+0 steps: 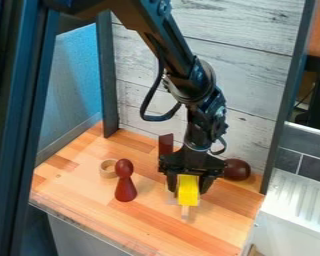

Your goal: Put the yellow block on top of another block

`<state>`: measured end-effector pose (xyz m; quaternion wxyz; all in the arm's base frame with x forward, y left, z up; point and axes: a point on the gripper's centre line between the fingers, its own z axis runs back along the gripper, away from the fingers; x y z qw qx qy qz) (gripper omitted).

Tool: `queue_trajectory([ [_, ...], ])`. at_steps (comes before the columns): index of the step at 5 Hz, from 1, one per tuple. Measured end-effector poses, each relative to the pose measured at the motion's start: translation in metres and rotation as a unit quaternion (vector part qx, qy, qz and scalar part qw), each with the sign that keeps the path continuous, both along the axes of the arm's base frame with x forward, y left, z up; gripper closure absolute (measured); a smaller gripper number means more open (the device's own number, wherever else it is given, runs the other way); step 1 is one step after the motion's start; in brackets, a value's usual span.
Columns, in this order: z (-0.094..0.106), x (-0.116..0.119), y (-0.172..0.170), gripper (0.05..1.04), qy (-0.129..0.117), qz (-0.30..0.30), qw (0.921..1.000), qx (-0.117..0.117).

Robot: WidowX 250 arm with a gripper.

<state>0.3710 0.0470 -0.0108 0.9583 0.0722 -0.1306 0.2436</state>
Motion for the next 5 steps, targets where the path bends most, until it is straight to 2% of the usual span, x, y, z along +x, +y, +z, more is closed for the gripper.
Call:
queue_trajectory([
  [1, 0.0, 0.001, 0.001, 0.072, -0.004, -0.005, 1.0, 0.0],
  [2, 0.0, 0.001, 0.0, 0.077, -0.001, -0.008, 1.0, -0.003],
  [3, 0.006, 0.001, -0.002, 0.082, -0.008, -0.011, 0.9998, -0.012],
  [5, 0.061, -0.003, 0.009, 0.082, -0.077, -0.042, 0.9955, -0.036],
])
